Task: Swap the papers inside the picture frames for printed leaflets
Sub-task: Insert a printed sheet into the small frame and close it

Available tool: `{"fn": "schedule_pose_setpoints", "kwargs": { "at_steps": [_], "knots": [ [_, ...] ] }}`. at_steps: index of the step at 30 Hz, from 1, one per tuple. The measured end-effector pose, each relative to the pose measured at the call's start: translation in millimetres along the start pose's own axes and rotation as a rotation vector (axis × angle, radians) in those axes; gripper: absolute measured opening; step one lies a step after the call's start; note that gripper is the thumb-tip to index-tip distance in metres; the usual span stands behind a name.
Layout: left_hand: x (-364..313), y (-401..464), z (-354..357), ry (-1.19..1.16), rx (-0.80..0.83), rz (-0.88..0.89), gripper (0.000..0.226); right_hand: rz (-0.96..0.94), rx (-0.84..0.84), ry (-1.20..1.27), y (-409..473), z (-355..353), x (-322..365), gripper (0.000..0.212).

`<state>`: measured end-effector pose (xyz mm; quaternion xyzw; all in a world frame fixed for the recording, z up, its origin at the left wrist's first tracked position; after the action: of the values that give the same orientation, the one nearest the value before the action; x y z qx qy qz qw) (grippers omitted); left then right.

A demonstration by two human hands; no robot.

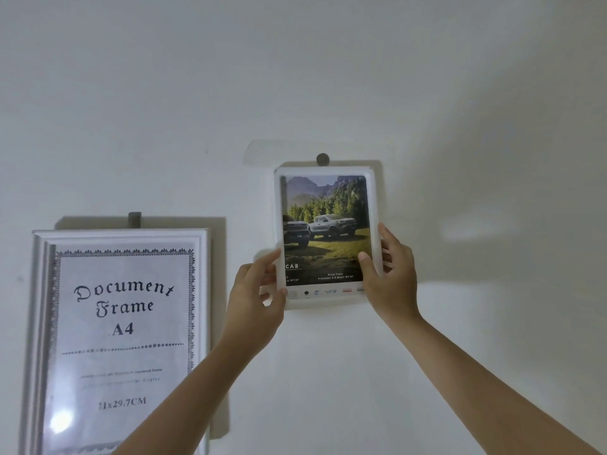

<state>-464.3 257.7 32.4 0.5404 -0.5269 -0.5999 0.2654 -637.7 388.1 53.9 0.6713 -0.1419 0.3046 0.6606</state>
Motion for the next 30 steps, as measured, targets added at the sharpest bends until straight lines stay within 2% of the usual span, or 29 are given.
{"fn": "schedule_pose_setpoints", "kwargs": {
  "at_steps": [7,13,18,25,30],
  "knots": [
    [5.5,-41.5,1.2,0.022,-0.016,-0.131,0.061,0.101,0.054,-0.084,-30.4,-15.9,-11.8,0.064],
    [9.7,-127.8,6.0,0.014,0.057,-0.364,0.059,0.306,0.124,-0.194,-98.3,-50.4,-48.1,0.069],
    [10.4,-229.2,23.7,0.009,0.199,-0.604,0.056,0.489,0.293,-0.389,-186.8,-90.2,-94.7,0.071],
    [3.0,-379.1,49.6,0.063,0.555,-0.922,0.055,0.775,0.562,-0.684,-315.3,-166.5,-163.2,0.074],
    [2.8,-453.4,46.6,0.147,0.713,-1.108,0.061,0.953,0.652,-0.839,-374.7,-224.3,-198.3,0.073]
  ]
}}
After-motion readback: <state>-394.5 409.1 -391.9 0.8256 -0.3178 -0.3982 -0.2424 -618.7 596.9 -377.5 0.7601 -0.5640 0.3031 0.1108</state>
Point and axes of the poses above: each hand's wrist, its own y-axis towards the middle knuckle, its own z-axis out of the palm, x = y × z, the point moved 3 cm from there along y, towards the middle knuckle, and after that the axes turned 7 degrees about z, right-handed, at the moved point
